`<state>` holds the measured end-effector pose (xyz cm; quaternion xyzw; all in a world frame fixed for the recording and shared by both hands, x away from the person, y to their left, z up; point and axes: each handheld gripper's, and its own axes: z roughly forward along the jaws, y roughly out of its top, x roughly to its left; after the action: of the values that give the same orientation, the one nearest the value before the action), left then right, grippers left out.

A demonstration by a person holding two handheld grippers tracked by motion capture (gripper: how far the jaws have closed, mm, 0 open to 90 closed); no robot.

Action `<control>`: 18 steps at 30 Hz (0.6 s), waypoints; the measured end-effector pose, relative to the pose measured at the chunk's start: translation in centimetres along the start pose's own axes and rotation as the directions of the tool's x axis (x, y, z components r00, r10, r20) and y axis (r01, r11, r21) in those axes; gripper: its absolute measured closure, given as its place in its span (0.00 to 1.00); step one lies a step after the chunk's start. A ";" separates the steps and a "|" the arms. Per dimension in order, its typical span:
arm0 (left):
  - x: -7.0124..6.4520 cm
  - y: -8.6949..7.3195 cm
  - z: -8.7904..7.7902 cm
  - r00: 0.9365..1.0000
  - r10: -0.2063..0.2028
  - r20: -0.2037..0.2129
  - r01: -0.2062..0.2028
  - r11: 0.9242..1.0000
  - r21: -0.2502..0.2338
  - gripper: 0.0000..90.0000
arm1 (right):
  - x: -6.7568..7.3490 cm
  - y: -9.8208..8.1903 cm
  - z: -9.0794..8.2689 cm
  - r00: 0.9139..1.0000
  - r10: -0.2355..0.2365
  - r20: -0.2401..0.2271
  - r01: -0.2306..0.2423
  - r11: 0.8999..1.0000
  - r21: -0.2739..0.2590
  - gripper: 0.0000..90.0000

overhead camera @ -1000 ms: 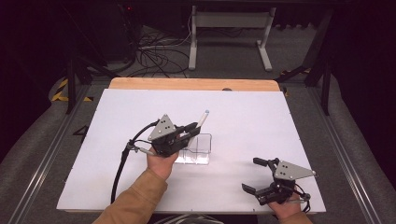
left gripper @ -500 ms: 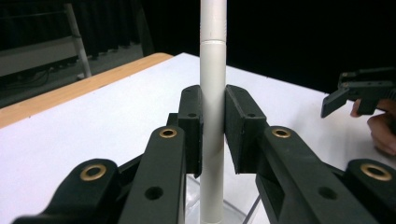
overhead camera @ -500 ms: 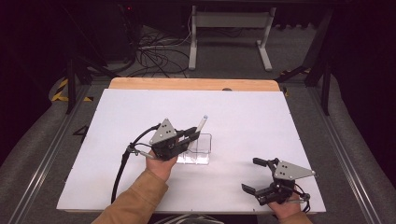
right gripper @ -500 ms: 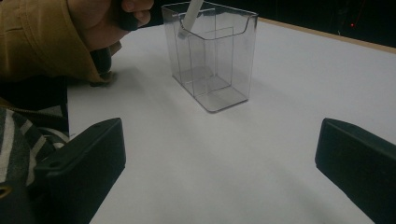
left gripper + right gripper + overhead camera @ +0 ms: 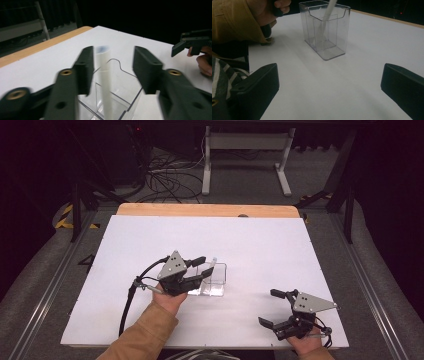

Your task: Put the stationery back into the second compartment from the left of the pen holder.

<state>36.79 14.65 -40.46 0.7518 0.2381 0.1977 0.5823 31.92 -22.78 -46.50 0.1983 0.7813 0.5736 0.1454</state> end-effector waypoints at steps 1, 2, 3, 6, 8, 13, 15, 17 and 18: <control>0.1 0.1 -0.2 1.000 -0.002 0.002 0.002 1.000 -0.004 0.47 | 0.0 0.0 0.0 1.000 0.000 0.000 0.000 1.000 0.000 0.03; 0.2 0.3 -0.4 1.000 -0.002 0.007 0.002 1.000 -0.005 0.43 | 0.0 0.0 0.0 1.000 0.002 0.000 -0.002 1.000 0.001 0.03; 0.2 0.4 -0.6 1.000 0.001 0.009 -0.001 1.000 -0.004 0.41 | 0.0 0.0 0.0 1.000 0.003 0.001 -0.003 1.000 0.000 0.03; 0.0 1.0 -1.3 1.000 0.025 -0.004 -0.025 1.000 0.014 0.32 | -0.1 0.0 0.0 1.000 0.005 0.001 -0.005 1.000 -0.001 0.03; -0.1 1.4 -1.9 0.999 0.036 -0.006 -0.036 0.999 0.012 0.27 | -0.1 0.0 0.0 1.000 0.006 0.002 -0.006 1.000 -0.003 0.03; 0.0 2.3 -2.9 1.000 0.028 0.009 -0.028 1.000 0.009 0.19 | -0.1 0.0 0.1 1.000 0.005 0.003 -0.005 1.000 -0.004 0.03; 0.0 2.4 -3.1 1.000 0.024 0.010 -0.024 1.000 0.001 0.17 | -0.1 0.0 0.1 1.000 0.005 0.003 -0.005 1.000 -0.002 0.03; 0.1 2.5 -3.3 1.000 0.027 0.006 -0.027 1.000 0.006 0.15 | -0.1 0.0 0.1 1.000 0.005 0.003 -0.005 1.000 -0.004 0.03; 0.1 2.6 -3.4 1.000 0.025 0.004 -0.025 1.000 0.009 0.15 | -0.1 0.0 0.0 1.000 0.004 0.004 -0.004 1.000 -0.005 0.03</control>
<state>35.27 16.86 -37.13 0.7578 0.2283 0.2024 0.5767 32.03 -22.78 -46.47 0.2008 0.7793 0.5754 0.1461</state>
